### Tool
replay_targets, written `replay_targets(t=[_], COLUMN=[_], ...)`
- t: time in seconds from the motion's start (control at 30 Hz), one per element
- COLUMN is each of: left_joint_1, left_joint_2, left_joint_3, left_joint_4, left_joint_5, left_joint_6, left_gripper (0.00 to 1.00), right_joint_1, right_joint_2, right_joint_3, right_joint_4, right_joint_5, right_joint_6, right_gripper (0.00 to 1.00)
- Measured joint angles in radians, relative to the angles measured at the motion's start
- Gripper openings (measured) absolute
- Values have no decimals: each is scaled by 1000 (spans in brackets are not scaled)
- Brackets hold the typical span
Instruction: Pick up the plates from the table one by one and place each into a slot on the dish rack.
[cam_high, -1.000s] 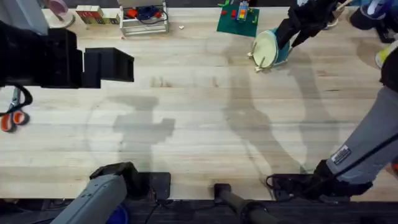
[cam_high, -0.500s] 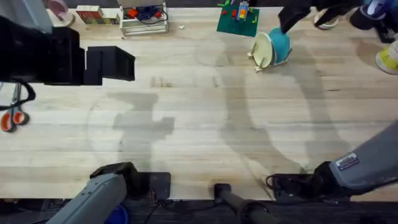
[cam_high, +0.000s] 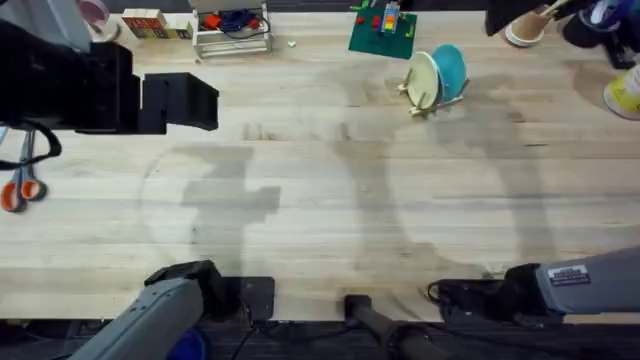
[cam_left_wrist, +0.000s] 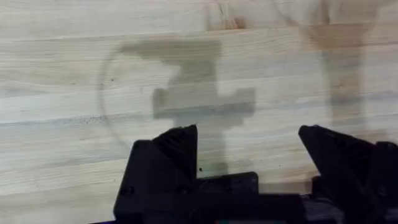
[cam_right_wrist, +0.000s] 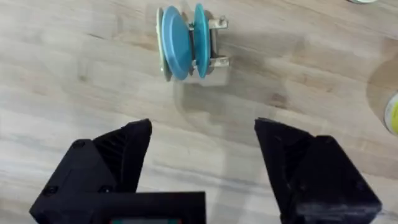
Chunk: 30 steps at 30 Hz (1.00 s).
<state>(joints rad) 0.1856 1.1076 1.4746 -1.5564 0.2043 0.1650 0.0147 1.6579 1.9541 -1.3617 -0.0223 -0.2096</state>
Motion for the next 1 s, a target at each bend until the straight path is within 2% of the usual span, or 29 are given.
replay_targets(t=[0.33,1.0], left_joint_1=[0,0], left_joint_2=[0,0], left_joint_3=[0,0], left_joint_4=[0,-4], left_joint_5=[0,0], left_joint_6=[0,0], left_gripper=[995,995], right_joint_1=[0,0], right_joint_2=[-139,-320], right_joint_3=[0,0], right_joint_4=[-87,-196], right_joint_5=[0,0], right_joint_6=[0,0], right_gripper=[994,993])
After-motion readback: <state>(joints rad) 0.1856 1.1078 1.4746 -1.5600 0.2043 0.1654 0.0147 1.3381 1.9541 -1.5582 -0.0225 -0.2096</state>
